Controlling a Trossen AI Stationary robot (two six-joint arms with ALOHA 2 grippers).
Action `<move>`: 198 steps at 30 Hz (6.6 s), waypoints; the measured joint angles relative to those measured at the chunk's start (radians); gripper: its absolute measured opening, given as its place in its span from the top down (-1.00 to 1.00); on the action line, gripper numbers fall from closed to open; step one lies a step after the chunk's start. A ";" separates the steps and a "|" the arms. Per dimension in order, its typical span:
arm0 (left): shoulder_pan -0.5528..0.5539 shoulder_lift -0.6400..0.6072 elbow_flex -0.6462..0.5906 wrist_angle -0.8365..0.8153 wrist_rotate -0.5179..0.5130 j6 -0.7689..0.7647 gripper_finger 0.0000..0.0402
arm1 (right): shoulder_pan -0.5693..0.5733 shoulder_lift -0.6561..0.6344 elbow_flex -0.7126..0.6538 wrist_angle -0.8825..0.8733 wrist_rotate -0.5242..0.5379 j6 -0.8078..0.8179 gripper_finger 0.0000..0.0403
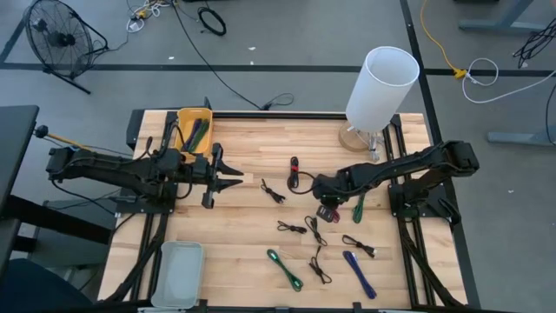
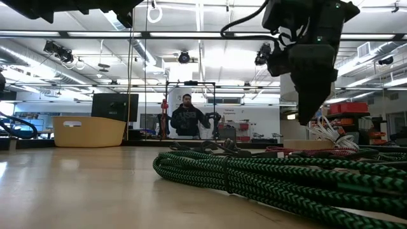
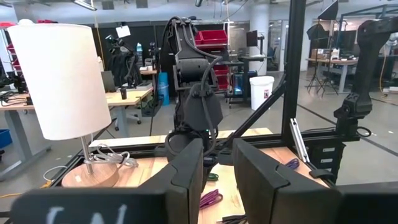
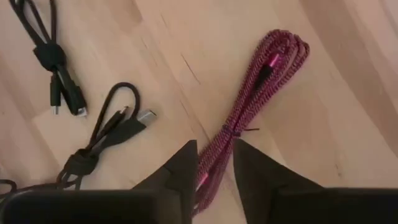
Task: Pick & Place USB Port
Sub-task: Put the pink charger cable into the yellow bin
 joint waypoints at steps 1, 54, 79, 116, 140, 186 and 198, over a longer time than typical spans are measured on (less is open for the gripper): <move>0.000 0.000 0.000 0.000 0.000 0.000 0.53 | 0.000 0.002 0.000 0.005 -0.002 0.010 0.41; 0.000 0.000 0.001 0.006 0.000 0.000 0.53 | 0.005 -0.070 0.030 0.235 -0.028 -0.129 0.95; 0.000 0.000 0.001 0.073 0.000 -0.001 0.53 | 0.038 0.017 0.187 1.169 0.020 -0.726 0.95; 0.000 0.000 0.001 0.094 0.000 -0.001 0.53 | -0.054 0.253 0.187 1.473 -0.037 -0.676 0.95; -0.001 0.000 0.001 0.100 -0.039 0.000 0.53 | -0.030 0.251 0.187 1.443 -0.033 -0.650 0.97; 0.015 -0.116 0.000 -0.168 -0.315 -0.043 0.98 | -0.044 0.251 0.188 1.426 -0.036 -0.668 0.54; 0.261 -0.307 0.000 -0.654 -0.712 -0.142 0.98 | -0.043 0.251 0.188 1.419 -0.038 -0.668 0.53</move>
